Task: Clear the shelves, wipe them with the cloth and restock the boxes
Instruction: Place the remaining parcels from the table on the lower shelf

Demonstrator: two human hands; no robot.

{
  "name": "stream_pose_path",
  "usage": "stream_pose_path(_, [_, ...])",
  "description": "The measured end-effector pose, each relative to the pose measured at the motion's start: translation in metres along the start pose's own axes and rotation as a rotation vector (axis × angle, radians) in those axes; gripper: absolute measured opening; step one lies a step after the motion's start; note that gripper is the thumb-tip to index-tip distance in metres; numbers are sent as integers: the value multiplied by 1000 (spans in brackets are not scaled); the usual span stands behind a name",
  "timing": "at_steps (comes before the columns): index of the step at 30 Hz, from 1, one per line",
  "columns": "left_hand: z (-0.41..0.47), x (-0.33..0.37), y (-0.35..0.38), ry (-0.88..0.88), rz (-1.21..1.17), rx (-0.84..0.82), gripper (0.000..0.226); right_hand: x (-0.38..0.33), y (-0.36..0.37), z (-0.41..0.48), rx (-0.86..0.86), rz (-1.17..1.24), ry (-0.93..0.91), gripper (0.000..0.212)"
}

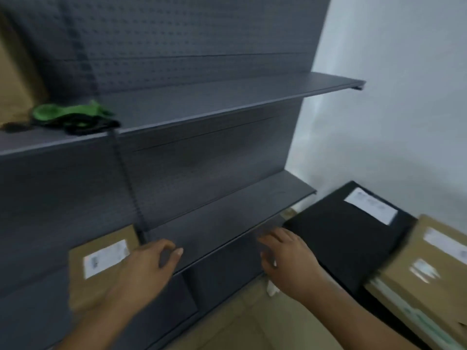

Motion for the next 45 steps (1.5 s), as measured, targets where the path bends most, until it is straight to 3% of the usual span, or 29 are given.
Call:
stream_pose_path(4, [17,75,56,68,-66,-126,49,97,-43,-53,-10,-84,179,41])
stream_pose_path(14, [18,291,209,393,-165,-424,15,263,-112,-193,8,-191,607,43])
stream_pose_path(25, [37,430,341,625,-122,-646,27,377,-117,-270,59,-159,1028,55])
stream_pose_path(32, [64,477,417,532,-208,-830,40,424,-107,-298,174,114,1309,64])
stream_pose_path(41, [72,468,495,174,-330,-992,61,473,-40,-337,338,610,1601,80])
stream_pose_path(45, [74,465,525,127,-317,-1021,66,495,-9,-340,345,742,1651,81])
Point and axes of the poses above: each hand's wrist, its own z-axis towards the middle knuckle, its own y-axis out of the palm, x = y × z, the point moved 7 cm from there along z, towards the middle knuckle, and after that the axes turned 5 degrees about -z, right-handed, at the moved point
